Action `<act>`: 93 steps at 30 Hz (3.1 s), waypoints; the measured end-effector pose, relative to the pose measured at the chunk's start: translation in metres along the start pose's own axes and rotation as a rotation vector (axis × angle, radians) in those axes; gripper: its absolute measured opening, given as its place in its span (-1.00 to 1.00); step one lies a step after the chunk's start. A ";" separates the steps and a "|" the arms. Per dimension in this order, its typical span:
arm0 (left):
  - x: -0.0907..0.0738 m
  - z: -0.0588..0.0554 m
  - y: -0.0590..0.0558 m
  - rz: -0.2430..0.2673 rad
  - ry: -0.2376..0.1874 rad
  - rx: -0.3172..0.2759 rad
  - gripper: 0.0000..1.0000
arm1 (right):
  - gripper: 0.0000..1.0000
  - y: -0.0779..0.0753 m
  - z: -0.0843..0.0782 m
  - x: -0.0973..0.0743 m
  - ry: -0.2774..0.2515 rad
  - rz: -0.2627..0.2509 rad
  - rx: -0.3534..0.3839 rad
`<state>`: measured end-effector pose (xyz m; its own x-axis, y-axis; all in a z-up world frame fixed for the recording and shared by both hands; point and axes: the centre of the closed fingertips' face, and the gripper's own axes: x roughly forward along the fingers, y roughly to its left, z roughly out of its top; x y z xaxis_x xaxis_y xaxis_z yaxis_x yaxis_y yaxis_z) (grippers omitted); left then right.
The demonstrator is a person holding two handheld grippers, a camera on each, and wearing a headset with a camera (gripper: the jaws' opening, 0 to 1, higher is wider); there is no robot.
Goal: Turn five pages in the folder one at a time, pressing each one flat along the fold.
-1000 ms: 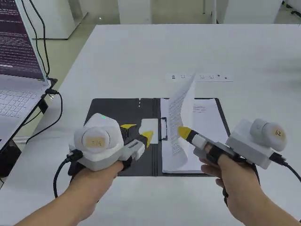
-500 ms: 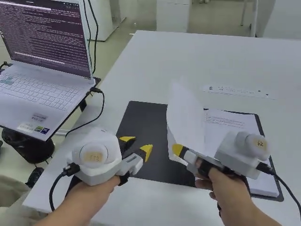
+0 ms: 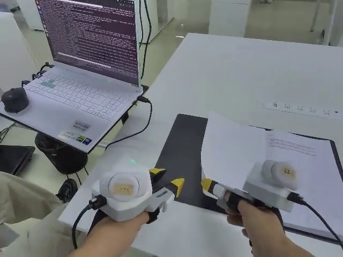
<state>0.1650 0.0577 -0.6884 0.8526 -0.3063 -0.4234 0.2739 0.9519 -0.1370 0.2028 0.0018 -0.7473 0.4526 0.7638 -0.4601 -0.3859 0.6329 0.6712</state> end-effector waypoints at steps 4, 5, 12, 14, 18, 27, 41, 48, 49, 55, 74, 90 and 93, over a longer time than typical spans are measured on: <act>0.002 -0.008 0.004 0.005 0.016 -0.015 -0.48 | -1.00 -0.008 -0.010 0.012 0.040 -0.025 -0.021; 0.003 -0.011 0.006 0.009 0.021 -0.017 -0.48 | -1.00 -0.011 -0.013 0.014 0.056 -0.033 -0.035; 0.009 -0.021 0.011 0.012 0.050 -0.028 -0.49 | -0.98 -0.021 -0.025 0.025 0.100 -0.051 -0.050; 0.012 -0.024 0.011 0.010 0.059 -0.027 -0.49 | -0.94 -0.022 -0.028 0.026 0.110 -0.051 -0.058; 0.019 -0.028 0.010 0.005 0.073 -0.023 -0.49 | -0.86 -0.018 -0.031 0.025 0.122 -0.027 -0.070; 0.037 -0.035 0.003 -0.015 0.109 0.006 -0.48 | -0.84 -0.013 -0.021 0.004 0.099 0.035 -0.086; 0.090 -0.047 -0.041 -0.125 0.171 0.185 -0.51 | -0.85 -0.067 0.032 -0.053 -0.044 -0.049 -0.036; 0.103 -0.074 -0.040 -0.103 0.235 0.224 -0.56 | -0.88 -0.094 0.049 -0.065 -0.082 -0.097 -0.004; 0.100 -0.069 -0.039 -0.089 0.202 0.208 -0.56 | -0.89 -0.097 0.051 -0.066 -0.086 -0.099 0.001; 0.100 -0.068 -0.040 -0.106 0.123 0.215 -0.57 | -0.96 -0.110 0.063 -0.064 -0.097 -0.104 0.004; 0.102 -0.070 -0.038 -0.098 0.111 0.207 -0.57 | -1.00 -0.134 0.090 -0.045 -0.141 -0.140 0.235; 0.102 -0.070 -0.038 -0.093 0.097 0.202 -0.57 | -1.00 -0.167 0.129 -0.021 -0.230 -0.101 0.376; 0.102 -0.070 -0.037 -0.093 0.096 0.202 -0.57 | -1.00 -0.174 0.134 -0.020 -0.246 -0.110 0.401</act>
<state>0.2103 -0.0089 -0.7895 0.7758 -0.3819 -0.5022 0.4408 0.8976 -0.0017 0.3688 -0.1404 -0.7766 0.6688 0.6118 -0.4225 -0.0067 0.5732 0.8194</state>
